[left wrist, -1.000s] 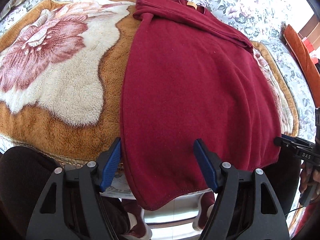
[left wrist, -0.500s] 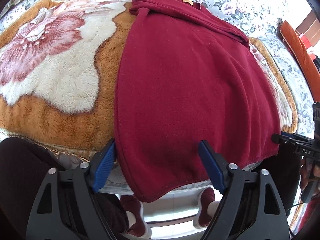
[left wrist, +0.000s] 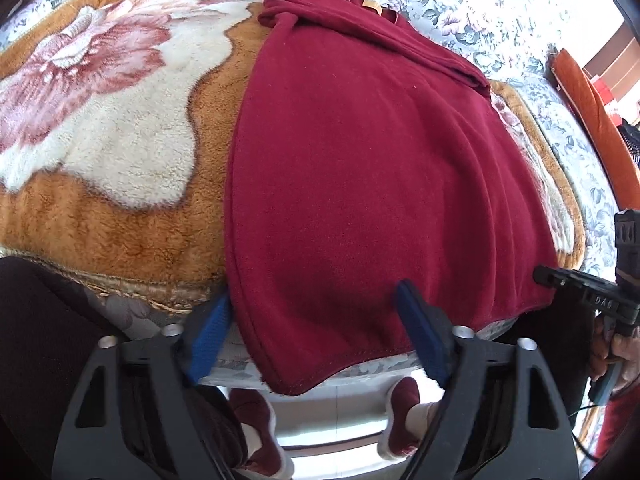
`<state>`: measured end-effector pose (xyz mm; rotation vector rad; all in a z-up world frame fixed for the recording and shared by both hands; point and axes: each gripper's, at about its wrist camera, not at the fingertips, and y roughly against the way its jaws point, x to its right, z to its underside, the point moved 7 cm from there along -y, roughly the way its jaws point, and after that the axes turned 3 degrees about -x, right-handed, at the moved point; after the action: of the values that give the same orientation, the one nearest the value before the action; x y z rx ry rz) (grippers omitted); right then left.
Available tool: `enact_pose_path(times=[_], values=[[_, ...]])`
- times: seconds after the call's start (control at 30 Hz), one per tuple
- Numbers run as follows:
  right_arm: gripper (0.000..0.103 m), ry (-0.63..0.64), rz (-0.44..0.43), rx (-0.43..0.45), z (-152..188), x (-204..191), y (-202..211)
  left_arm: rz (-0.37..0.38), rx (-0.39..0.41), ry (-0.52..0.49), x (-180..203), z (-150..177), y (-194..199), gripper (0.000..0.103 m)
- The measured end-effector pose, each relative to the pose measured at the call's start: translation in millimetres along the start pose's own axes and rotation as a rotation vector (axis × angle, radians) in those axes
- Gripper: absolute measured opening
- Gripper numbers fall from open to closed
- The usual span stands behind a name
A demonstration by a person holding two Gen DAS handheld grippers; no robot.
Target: Fold small clothes
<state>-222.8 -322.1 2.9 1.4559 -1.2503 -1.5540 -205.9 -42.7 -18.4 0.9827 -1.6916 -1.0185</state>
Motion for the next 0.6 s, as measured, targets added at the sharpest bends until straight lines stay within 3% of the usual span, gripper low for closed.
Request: enact_pose_path(times=[0.03,0.07,0.13,0.2,0.37,0.5,0.6], values=[[0.010,-0.023,-0.059,0.006,0,0,1,0.001,0.000,-0.011,-1,0,3,0.039],[0.010,-0.048,-0.102,0.006,-1,1,3,0.030,-0.013,-0.006,-2,-1,5,0.006],[0.010,-0.047,-0.162,0.017,-6,-2,9,0.118,-0.046,0.038,-4,-3,9,0.006],[0.010,-0.070,-0.284,0.043,-16,-8,22,0.148,-0.046,0.030,-1,-10,18,0.006],[0.010,-0.078,-0.477,0.169,-62,-18,66,0.233,0.016,-0.007,15,-44,52,0.006],[0.010,-0.084,-0.506,0.273,-111,-17,87,0.290,0.071,0.000,16,-91,74,0.006],[0.010,-0.103,-0.498,0.334,-162,-15,90,0.307,0.123,0.013,13,-146,80,0.006]])
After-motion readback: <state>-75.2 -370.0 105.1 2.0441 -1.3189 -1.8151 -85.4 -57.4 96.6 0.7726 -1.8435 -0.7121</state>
